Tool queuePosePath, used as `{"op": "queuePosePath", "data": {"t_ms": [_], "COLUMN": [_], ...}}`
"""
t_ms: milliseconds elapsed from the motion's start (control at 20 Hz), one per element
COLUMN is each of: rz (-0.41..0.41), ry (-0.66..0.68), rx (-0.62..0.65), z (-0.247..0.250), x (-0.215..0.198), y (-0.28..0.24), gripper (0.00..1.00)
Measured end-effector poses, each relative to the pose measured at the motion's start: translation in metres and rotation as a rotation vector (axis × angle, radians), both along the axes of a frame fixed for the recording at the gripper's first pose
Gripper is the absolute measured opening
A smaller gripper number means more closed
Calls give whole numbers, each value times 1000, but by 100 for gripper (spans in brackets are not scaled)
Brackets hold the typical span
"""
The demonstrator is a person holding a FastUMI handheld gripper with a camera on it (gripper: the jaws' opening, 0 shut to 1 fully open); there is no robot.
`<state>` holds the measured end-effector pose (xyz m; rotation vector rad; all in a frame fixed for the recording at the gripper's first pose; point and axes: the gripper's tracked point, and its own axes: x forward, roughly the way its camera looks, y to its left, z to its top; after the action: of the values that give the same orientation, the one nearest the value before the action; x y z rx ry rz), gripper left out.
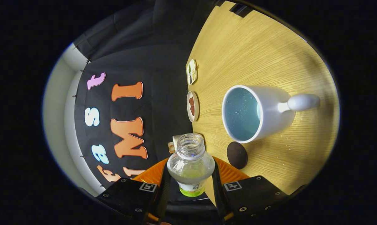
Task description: Take the bottle from table, then pour the juice into the cup, finally place the bottle on the coaster
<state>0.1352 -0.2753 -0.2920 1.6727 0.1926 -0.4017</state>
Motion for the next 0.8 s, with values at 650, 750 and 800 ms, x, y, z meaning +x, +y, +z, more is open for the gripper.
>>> {"op": "queuePosePath", "data": {"t_ms": [650, 750, 800], "rz": [-22, -26, -31], "ry": [12, 10, 5], "rx": [116, 135, 146], "z": [-1, 1, 2], "x": [-4, -4, -5], "y": [-1, -3, -4], "gripper": [62, 62, 63]}}
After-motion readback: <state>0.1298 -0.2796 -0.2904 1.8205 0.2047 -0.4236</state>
